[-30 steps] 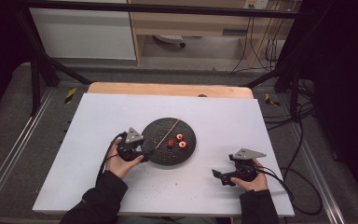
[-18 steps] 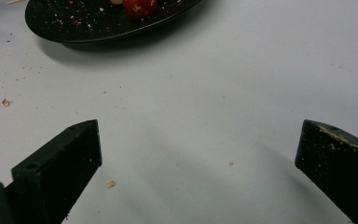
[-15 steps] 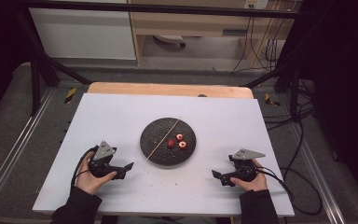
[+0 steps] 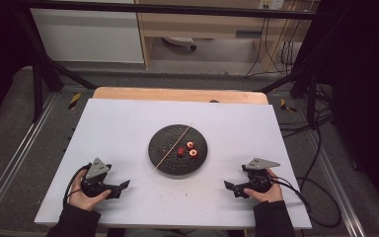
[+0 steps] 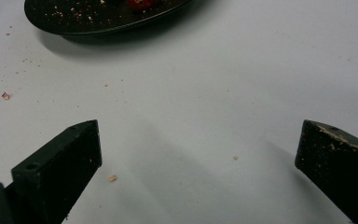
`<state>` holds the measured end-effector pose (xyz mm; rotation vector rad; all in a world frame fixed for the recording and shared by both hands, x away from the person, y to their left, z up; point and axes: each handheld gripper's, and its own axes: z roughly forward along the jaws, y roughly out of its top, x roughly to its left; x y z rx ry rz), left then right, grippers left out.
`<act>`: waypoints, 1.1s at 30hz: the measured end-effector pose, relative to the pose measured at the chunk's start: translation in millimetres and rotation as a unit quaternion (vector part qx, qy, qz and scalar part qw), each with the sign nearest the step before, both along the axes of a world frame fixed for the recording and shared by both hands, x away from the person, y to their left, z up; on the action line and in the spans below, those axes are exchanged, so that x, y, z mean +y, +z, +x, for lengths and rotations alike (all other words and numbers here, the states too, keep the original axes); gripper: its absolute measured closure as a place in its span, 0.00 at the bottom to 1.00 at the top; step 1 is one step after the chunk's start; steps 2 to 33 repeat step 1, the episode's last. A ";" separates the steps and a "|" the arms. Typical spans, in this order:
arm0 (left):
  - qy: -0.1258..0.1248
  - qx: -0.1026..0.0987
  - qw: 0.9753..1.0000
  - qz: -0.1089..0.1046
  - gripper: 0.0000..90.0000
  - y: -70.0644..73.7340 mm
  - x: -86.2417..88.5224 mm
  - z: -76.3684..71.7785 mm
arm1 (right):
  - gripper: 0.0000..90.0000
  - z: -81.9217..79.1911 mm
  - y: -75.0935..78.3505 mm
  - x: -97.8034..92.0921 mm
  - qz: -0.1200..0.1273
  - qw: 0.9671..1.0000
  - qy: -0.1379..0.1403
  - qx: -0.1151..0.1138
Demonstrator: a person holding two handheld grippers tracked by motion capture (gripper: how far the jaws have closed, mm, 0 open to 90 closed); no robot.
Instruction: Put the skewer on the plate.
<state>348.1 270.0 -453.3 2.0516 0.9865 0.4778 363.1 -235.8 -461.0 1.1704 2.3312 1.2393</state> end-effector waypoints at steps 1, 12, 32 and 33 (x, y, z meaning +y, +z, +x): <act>0.000 0.000 1.000 0.000 0.08 0.0 0.0 -0.1 | 0.01 -0.1 0.1 0.1 0.001 1.000 0.000 0.001; 0.000 0.000 1.000 0.000 0.08 0.0 0.0 -0.1 | 0.01 -0.1 0.1 0.1 0.001 1.000 0.000 0.001; 0.000 0.000 1.000 0.000 0.08 0.0 0.0 -0.1 | 0.01 -0.1 0.1 0.1 0.001 1.000 0.000 0.001; 0.000 0.000 1.000 0.000 0.08 0.0 0.0 -0.1 | 0.01 -0.1 0.1 0.1 0.001 1.000 0.000 0.001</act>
